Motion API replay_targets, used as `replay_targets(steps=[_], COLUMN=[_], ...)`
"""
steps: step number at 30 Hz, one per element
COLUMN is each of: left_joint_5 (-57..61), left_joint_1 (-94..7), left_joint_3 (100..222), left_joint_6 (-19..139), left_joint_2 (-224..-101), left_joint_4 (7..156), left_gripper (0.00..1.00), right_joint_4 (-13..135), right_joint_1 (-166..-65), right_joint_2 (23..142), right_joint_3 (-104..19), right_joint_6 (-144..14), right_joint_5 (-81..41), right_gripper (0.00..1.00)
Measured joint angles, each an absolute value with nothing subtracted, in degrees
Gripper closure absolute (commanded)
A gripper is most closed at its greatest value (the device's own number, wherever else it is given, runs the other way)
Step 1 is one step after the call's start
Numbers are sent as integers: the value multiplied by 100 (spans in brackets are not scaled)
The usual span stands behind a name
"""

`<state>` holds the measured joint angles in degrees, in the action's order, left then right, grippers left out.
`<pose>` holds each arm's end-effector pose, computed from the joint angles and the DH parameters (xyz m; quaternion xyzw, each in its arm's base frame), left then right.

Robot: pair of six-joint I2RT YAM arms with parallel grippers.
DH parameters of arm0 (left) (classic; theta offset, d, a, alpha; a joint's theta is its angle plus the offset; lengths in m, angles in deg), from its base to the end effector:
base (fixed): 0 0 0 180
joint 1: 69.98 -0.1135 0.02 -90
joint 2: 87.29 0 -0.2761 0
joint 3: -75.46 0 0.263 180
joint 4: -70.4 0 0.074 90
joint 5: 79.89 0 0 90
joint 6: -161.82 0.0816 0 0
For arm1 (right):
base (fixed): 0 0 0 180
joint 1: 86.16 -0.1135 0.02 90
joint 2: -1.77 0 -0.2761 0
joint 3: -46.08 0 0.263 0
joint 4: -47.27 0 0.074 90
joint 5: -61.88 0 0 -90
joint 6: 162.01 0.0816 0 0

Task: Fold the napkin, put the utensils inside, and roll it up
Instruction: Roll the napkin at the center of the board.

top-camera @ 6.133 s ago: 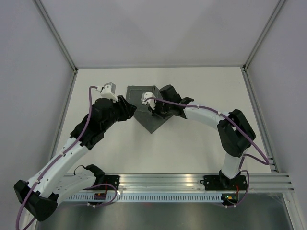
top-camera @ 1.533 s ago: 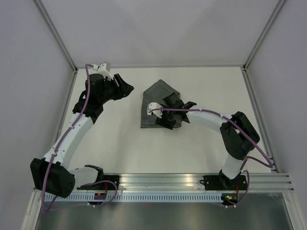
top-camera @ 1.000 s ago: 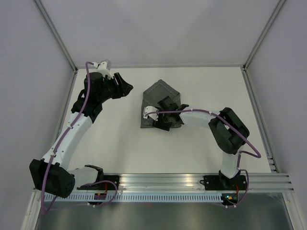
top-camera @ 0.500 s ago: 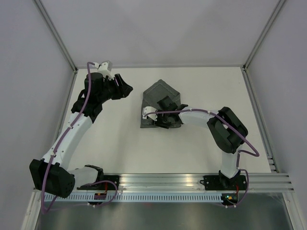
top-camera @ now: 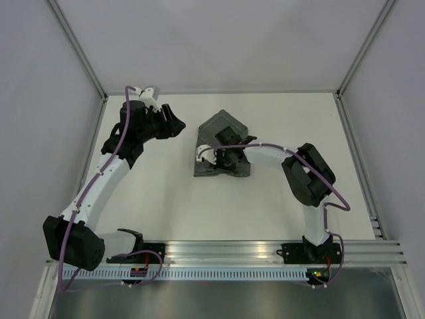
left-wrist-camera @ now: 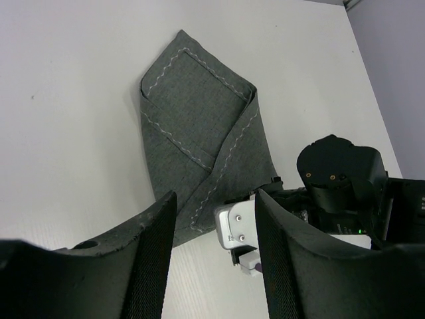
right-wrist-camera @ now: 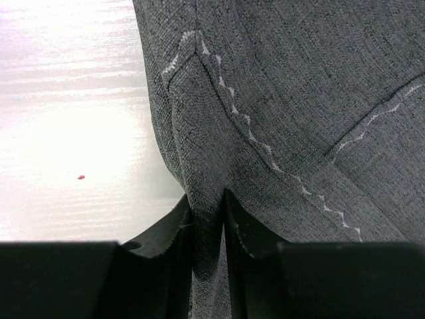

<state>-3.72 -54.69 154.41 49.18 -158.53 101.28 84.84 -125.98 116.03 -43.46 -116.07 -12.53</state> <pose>0.3158 -0.1066 0.3499 0.0131 0.8312 -0.2727 0.4844 0.3264 0.3007 0.1201 -0.6671 0.6938 0.1228 0.2420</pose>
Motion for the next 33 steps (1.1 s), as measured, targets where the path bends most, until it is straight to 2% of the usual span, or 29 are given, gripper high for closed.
replay_targets(steps=[11, 25, 33], left_joint_5=[-186, 277, 561], left_joint_1=[-4879, -3607, -3141], left_joint_3=[15371, 14134, 13353], left_joint_6=[5275, 6398, 6997], left_joint_2=[-15903, -15355, -15261], left_joint_4=[9999, 8720, 7912], left_gripper=[51, 58, 55], right_joint_4=[9625, 11335, 11896], right_joint_1=[-12141, -11516, -11337], right_joint_2=[12101, 12672, 12864], right_joint_3=[-5214, -6108, -6333], right_joint_6=[-11906, -12437, -12582], right_joint_5=[-317, 529, 778], right_gripper=[81, 83, 83])
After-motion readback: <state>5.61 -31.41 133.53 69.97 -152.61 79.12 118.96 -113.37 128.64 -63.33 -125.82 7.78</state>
